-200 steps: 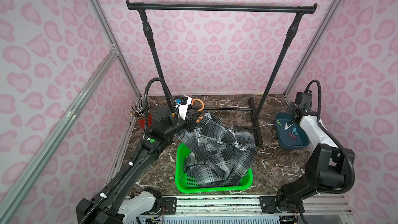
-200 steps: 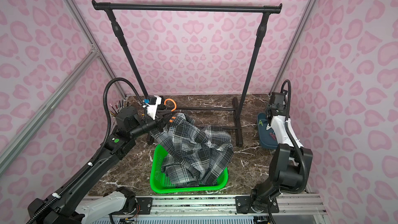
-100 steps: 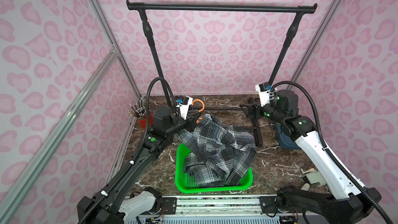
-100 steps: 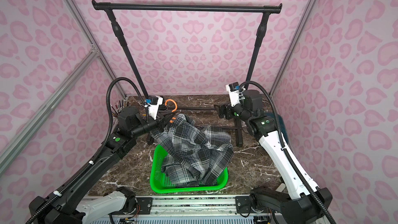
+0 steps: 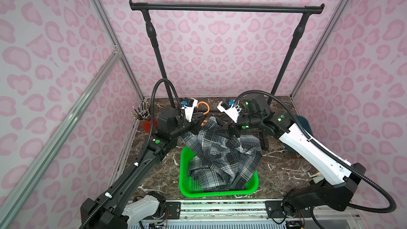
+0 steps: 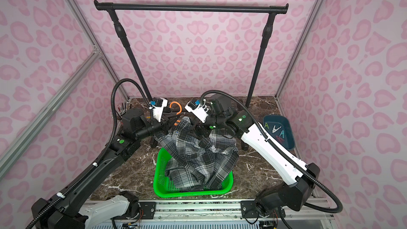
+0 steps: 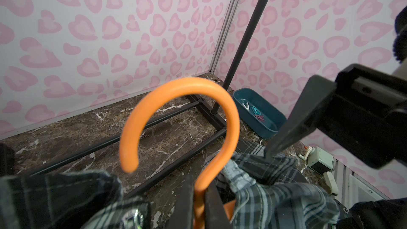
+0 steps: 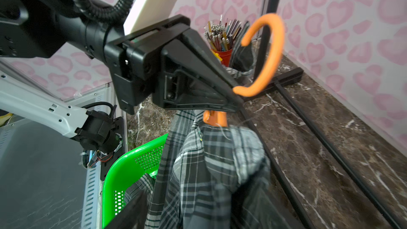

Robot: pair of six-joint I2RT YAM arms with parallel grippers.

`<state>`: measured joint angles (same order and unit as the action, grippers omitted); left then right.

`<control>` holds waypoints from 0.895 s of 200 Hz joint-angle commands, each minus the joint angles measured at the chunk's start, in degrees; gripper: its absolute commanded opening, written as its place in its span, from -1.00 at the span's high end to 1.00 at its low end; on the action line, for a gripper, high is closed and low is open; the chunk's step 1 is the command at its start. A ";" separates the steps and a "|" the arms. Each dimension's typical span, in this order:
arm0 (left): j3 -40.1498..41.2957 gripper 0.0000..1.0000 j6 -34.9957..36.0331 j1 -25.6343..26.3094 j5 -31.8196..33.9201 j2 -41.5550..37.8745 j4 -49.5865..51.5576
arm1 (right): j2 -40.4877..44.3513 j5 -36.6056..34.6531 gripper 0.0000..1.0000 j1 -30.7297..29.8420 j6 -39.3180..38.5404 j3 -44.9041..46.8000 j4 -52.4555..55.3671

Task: Remove the clothespins securing long-sleeve shirts to the hanger
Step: Remove the clamp from the hanger.

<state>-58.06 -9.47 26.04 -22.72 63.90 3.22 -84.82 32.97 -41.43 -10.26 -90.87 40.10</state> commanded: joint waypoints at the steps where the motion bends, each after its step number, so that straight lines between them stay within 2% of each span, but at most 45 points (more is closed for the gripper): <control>1: -0.47 0.93 -0.30 0.02 -1.17 0.08 -2.17 | -2.53 -4.48 -0.55 -1.30 0.66 -0.18 0.74; 15: -0.47 0.93 -0.32 0.05 -1.47 -0.09 -2.34 | -4.00 -6.48 -0.42 -2.31 0.81 -0.33 0.50; 29: -0.47 0.94 -0.34 0.06 -1.93 -0.26 -2.50 | -4.72 -7.22 -0.08 -2.67 1.46 0.21 -0.82; 50: -0.17 0.93 -0.37 0.21 -2.37 -1.03 -2.94 | -5.34 -8.38 0.28 -2.75 1.82 0.34 -1.96; 71: -0.08 0.94 -0.52 0.24 -2.83 -1.32 -3.22 | -5.78 -8.05 0.99 -2.78 1.74 0.39 -2.52; 111: -2.08 0.93 -0.83 0.25 -2.41 -0.68 -0.96 | -4.24 -8.19 1.00 -2.40 1.57 2.08 -2.47; 116: -2.66 0.79 -0.75 0.24 -2.56 -0.62 -0.34 | -3.44 -8.79 1.00 -1.92 2.36 2.96 -3.03; 127: -3.20 0.21 -0.78 0.24 -3.31 -1.02 -0.12 | -1.45 -8.69 1.00 -0.25 3.09 5.15 -5.08; 142: -3.45 -0.10 -1.07 0.24 -4.36 -2.16 -0.84 | 0.61 -8.93 1.00 1.55 3.36 7.82 -6.08; 145: -3.65 -0.25 -1.19 0.24 -4.65 -2.33 -0.81 | 0.95 -8.85 1.00 1.89 3.47 8.08 -6.20; 149: -3.84 -0.58 -1.12 0.24 -5.07 -2.52 -0.74 | 1.33 -8.62 1.00 2.52 3.66 8.45 -6.37; 151: -3.99 -0.66 -1.15 0.24 -5.41 -2.61 -0.63 | 1.54 -8.49 1.00 2.85 3.73 8.61 -6.50; 179: -5.03 -0.83 -1.40 -0.35 -9.13 -4.42 -1.19 | 3.96 -6.54 1.00 7.35 3.60 11.32 -8.22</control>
<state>-62.48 -10.52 26.22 -27.75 61.10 4.56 -82.28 24.71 -36.67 -7.07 -81.25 35.68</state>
